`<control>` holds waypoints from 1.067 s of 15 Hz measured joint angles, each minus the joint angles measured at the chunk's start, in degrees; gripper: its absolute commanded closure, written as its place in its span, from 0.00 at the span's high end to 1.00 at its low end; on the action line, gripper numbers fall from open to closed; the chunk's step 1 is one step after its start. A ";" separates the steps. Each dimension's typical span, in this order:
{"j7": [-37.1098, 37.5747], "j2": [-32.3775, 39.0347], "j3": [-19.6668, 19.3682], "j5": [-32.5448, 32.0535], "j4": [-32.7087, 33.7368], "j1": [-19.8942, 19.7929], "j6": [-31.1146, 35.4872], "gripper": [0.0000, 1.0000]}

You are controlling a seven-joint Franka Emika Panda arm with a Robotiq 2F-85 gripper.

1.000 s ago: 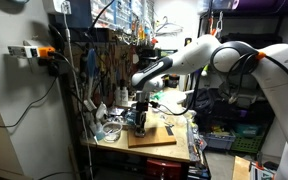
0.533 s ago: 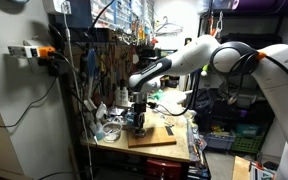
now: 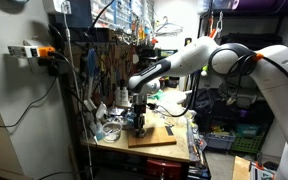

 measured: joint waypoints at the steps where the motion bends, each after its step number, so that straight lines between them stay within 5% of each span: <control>1: 0.09 0.01 0.03 0.00 0.04 0.00 0.00 0.34; 16: 5.57 -5.45 0.09 -4.48 0.16 0.57 1.40 0.34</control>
